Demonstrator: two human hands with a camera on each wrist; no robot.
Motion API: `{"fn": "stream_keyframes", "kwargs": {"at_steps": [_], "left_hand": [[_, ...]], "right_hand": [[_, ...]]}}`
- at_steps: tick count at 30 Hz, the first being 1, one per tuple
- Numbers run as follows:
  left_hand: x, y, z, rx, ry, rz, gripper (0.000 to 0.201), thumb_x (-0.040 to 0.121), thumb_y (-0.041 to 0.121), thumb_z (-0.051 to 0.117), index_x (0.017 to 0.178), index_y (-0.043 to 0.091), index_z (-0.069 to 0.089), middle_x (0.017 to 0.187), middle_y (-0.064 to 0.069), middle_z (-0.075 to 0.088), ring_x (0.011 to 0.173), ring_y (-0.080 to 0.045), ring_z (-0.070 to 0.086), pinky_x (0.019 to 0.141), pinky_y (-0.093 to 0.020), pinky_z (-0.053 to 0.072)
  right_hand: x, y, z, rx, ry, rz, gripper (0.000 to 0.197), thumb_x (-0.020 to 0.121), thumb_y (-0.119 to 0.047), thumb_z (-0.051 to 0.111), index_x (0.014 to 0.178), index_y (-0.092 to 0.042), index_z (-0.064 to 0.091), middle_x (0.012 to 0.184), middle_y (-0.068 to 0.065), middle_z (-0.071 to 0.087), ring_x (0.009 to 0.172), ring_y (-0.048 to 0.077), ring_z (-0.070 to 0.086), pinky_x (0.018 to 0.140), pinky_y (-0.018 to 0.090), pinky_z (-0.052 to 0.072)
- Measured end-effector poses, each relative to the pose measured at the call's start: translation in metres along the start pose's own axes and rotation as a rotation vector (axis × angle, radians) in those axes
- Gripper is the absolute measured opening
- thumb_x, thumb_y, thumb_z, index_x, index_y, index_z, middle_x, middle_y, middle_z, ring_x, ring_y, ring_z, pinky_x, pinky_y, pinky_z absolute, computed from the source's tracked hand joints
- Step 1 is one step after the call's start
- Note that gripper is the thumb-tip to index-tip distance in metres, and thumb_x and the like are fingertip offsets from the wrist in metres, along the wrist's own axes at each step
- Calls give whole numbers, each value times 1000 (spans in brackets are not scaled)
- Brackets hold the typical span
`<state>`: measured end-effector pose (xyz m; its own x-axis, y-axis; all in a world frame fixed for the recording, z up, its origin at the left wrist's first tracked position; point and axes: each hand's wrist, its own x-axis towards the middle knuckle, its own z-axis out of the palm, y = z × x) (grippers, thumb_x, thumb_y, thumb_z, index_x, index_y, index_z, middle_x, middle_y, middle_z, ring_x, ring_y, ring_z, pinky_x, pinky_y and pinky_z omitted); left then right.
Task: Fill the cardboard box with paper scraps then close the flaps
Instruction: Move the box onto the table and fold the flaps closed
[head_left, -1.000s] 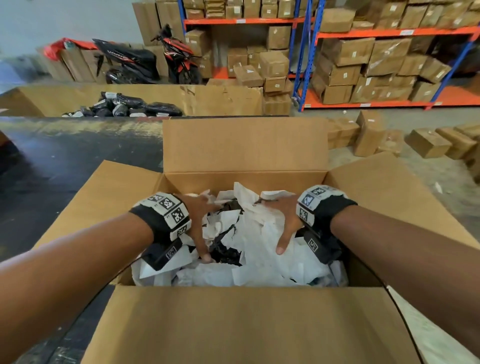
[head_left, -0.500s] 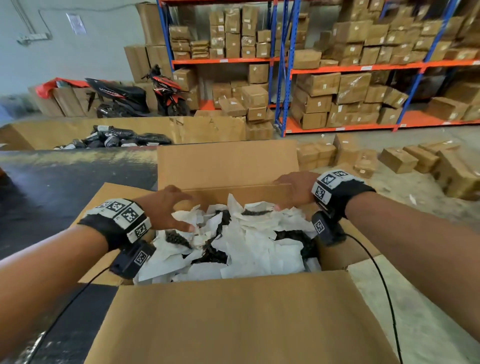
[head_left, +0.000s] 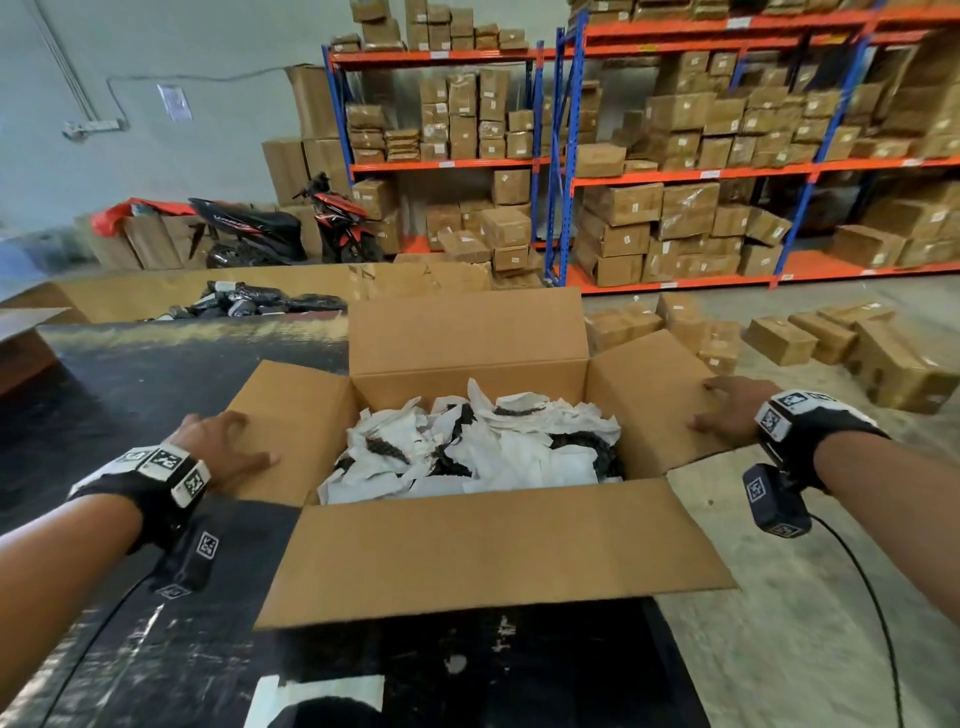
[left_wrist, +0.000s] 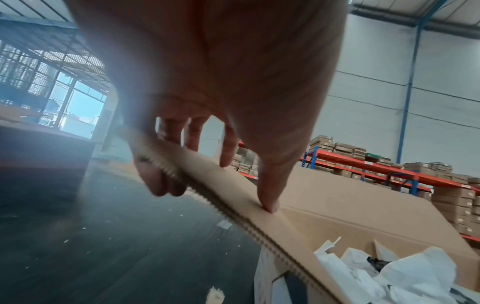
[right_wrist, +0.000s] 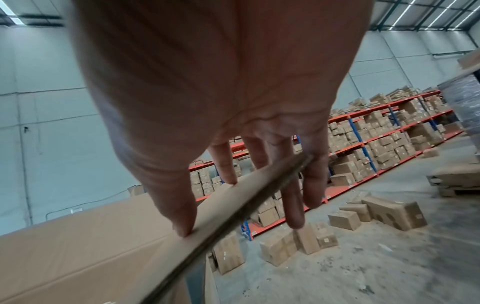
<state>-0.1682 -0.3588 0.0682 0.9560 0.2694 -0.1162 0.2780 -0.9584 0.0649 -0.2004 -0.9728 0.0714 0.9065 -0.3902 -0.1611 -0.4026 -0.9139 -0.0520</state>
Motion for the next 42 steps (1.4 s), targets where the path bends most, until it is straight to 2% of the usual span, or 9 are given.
{"fn": "stream_keyframes", "kwargs": {"at_steps": [8, 13, 17, 20, 24, 29, 31, 33, 42], "left_hand": [[-51, 32, -39, -316, 257, 326, 80, 86, 48, 75, 151, 23, 36, 137, -15, 54, 119, -34, 59, 102, -46, 48], [-84, 56, -11, -529, 7, 618, 32, 107, 29, 43, 137, 37, 49, 126, 1, 66, 114, -23, 65, 105, -48, 49], [-80, 30, 30, -199, -120, 642, 70, 92, -1, 41, 106, 65, 57, 139, 3, 63, 127, -20, 59, 110, -41, 46], [-78, 0, 52, 71, -167, 737, 105, 85, -7, 52, 131, 82, 20, 160, 15, 33, 138, -15, 47, 112, -32, 43], [-78, -17, 66, 162, -147, 841, 109, 84, 20, 76, 157, 47, 0, 167, 12, 13, 146, -15, 35, 118, -35, 36], [-80, -23, 70, -292, -137, 864, 62, 98, 19, 65, 149, 44, 39, 153, 15, 42, 140, -7, 40, 114, -10, 23], [-79, -15, 68, -491, -79, 742, 35, 97, 46, 61, 132, 42, 62, 138, 12, 61, 131, -10, 54, 112, -18, 35], [-74, -4, 68, -588, -11, 544, 37, 94, 64, 51, 112, 37, 69, 127, 3, 69, 122, -18, 62, 108, -33, 43], [-65, 33, 58, -573, 214, 314, 84, 77, 89, 20, 96, 23, 68, 94, -5, 75, 93, -34, 68, 88, -45, 53]], "right_hand": [[-64, -34, -32, 166, 229, -231, 90, 88, -49, 68, 159, -25, 18, 150, 15, 48, 129, 37, 51, 106, 44, 43], [-105, -66, -19, 360, 60, -473, 59, 99, -51, 39, 155, -38, 26, 157, 5, 37, 142, 33, 38, 116, 43, 26], [-117, -61, 13, 89, -97, -511, 48, 104, -22, 42, 148, -38, 41, 156, 3, 40, 132, 27, 48, 103, 28, 36], [-113, -32, 32, -128, -193, -462, 72, 99, -3, 44, 154, -44, 20, 159, 3, 34, 107, 21, 59, 67, 17, 43], [-108, 2, 56, -137, -212, -563, 92, 95, -18, 65, 150, -50, -1, 165, -19, 2, 142, 17, 39, 108, 28, 37], [-95, 18, 66, 207, -195, -590, 67, 97, -31, 62, 132, -77, 27, 159, -17, 29, 138, 19, 45, 108, 37, 39], [-96, 8, 64, 359, -130, -472, 32, 84, -66, 63, 115, -60, 60, 141, -4, 58, 127, 23, 55, 106, 41, 42], [-87, 2, 64, 613, -47, -355, 68, 58, -92, 58, 93, -36, 71, 112, 1, 71, 99, 21, 69, 86, 37, 50], [-71, -39, 60, 647, 123, -211, 54, 86, -69, 56, 98, -20, 74, 97, 4, 72, 91, 27, 67, 80, 35, 46]]}}
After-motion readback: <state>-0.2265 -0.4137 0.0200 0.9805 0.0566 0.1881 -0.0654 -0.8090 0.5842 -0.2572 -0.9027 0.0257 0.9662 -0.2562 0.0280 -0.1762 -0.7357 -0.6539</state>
